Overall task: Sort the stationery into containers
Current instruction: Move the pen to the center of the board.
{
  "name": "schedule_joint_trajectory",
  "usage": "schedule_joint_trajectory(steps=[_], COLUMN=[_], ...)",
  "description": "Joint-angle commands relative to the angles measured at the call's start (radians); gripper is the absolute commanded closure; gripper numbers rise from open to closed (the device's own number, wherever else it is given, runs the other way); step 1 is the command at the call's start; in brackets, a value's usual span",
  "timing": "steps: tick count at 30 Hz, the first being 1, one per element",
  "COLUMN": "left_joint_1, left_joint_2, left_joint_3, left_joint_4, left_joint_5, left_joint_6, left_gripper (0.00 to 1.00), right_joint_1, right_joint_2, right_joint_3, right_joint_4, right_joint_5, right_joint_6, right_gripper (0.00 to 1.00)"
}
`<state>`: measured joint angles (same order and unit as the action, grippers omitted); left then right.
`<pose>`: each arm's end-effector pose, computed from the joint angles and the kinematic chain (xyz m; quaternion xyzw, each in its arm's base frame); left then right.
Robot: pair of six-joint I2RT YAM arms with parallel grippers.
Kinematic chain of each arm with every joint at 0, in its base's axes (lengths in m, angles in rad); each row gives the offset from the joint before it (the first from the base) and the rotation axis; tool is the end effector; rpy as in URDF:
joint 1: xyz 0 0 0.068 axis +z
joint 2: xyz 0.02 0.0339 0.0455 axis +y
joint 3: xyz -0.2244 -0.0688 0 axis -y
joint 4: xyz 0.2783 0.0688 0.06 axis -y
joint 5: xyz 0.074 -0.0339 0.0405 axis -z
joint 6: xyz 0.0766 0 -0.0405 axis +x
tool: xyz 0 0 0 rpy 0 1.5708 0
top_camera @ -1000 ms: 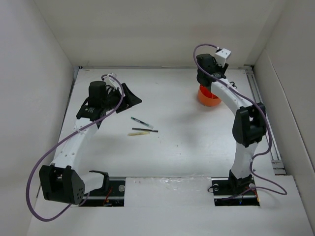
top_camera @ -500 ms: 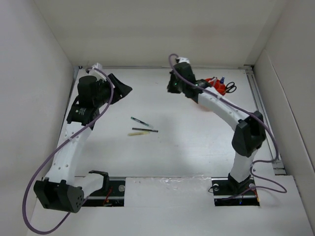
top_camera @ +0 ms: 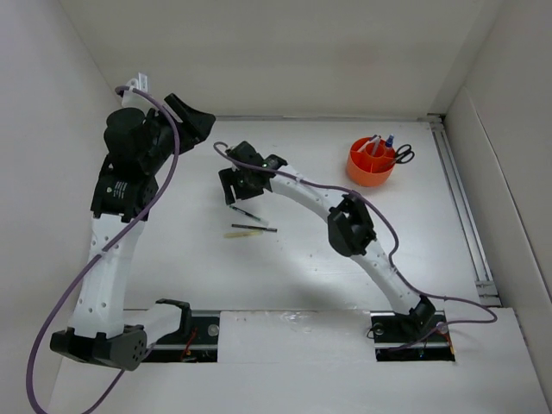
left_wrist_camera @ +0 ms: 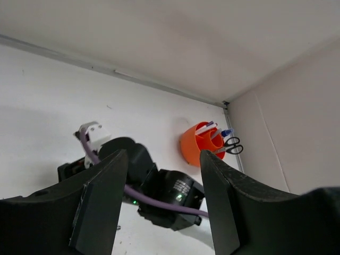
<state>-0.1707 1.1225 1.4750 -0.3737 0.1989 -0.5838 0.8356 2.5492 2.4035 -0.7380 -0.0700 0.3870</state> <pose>0.3052 -0.0680 0.4650 -0.0778 0.7102 -0.3224 0.6210 0.3888 0.4380 0.1415 -0.2208 0.9148 0.2202 0.2568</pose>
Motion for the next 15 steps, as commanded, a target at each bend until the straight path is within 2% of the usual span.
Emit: schedule_joint_trajectory(steps=[1, 3, 9, 11, 15], left_joint_1=[-0.007, -0.007, -0.007, -0.007, -0.007], left_joint_2=[0.011, 0.022, 0.022, 0.022, 0.002], left_joint_3=[0.05, 0.05, 0.031, 0.019, -0.008], left_joint_4=[-0.011, -0.011, -0.011, -0.011, -0.011], left_joint_5=[-0.012, 0.0, 0.02, 0.03, 0.039], left_joint_6=[0.033, 0.033, 0.033, 0.033, 0.033], left_gripper=[0.47, 0.47, 0.49, 0.49, 0.49], right_joint_1=[0.046, 0.077, 0.099, 0.099, 0.099], right_joint_2=[0.017, 0.026, 0.089, 0.115, 0.143], right_joint_3=[0.089, 0.089, 0.12, 0.129, 0.129], right_joint_4=[-0.086, -0.077, -0.077, -0.077, -0.067], right_joint_5=[0.08, 0.148, 0.223, 0.245, 0.335], right_joint_6=[-0.014, -0.023, -0.023, -0.023, -0.023], right_gripper=[0.26, 0.24, 0.23, 0.28, 0.43])
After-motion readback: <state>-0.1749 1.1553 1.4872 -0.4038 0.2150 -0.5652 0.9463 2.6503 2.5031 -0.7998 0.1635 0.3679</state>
